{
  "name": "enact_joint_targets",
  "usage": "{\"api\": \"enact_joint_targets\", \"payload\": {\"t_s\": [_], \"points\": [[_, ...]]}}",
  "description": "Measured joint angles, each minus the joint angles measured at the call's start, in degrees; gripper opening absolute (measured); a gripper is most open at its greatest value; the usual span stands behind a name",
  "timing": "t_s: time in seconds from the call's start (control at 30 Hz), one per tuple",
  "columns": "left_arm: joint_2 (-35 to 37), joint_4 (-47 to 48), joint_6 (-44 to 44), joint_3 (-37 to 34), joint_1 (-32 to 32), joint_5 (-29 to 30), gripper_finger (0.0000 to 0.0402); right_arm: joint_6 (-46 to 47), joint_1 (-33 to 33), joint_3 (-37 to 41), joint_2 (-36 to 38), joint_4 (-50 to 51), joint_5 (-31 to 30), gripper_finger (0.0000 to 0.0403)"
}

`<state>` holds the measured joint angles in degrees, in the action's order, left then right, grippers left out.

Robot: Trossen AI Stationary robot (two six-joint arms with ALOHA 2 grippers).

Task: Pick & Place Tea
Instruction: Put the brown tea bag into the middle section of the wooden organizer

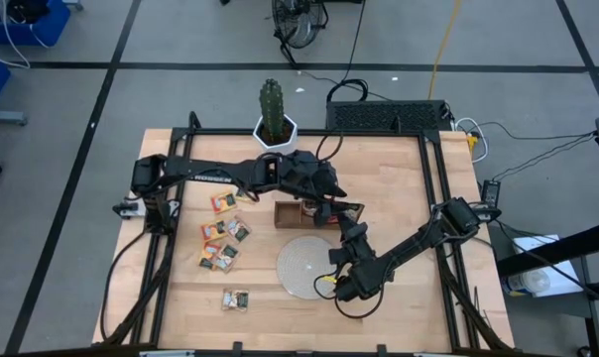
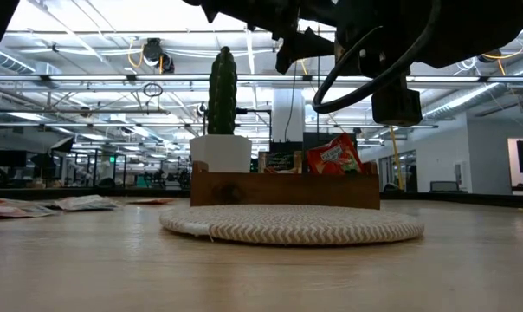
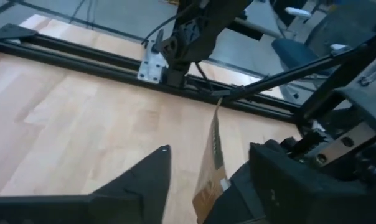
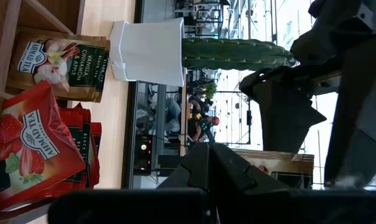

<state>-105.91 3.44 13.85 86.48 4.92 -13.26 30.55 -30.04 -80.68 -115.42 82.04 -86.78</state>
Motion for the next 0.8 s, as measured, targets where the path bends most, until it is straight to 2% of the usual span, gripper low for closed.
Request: {"api": "enact_joint_targets", "payload": {"t_s": [0.13, 0.3, 0.33, 0.47, 0.6, 0.8], "points": [[-0.72, -0.01, -0.21, 0.00, 0.49, -1.22, 0.0143, 0.02, 0.00, 0.00, 0.00, 0.01, 0.00, 0.0000], [-2.11, -1.67, -1.35, 0.11, 0.90, -4.20, 0.0024, -0.17, 0.00, -0.04, 0.00, -0.44, 0.00, 0.0000], [-2.29, -1.40, -1.49, 0.09, 1.01, -4.93, 0.0013, -0.17, 0.00, -0.04, 0.00, -0.61, 0.09, 0.0000], [-3.24, -0.32, -2.82, 0.09, 1.14, -5.67, 0.0004, 0.49, -0.07, -0.02, 0.00, -1.13, 0.71, 0.0000], [-1.79, 1.68, -4.66, 0.09, 1.31, -5.05, 0.0003, 5.66, -0.29, -0.04, 0.00, -1.05, 0.10, 0.0006], [0.54, 3.41, -7.17, -0.02, 1.31, -3.09, 0.0002, 11.47, -1.16, -0.04, 0.15, -0.65, 0.14, 0.0048]]}}
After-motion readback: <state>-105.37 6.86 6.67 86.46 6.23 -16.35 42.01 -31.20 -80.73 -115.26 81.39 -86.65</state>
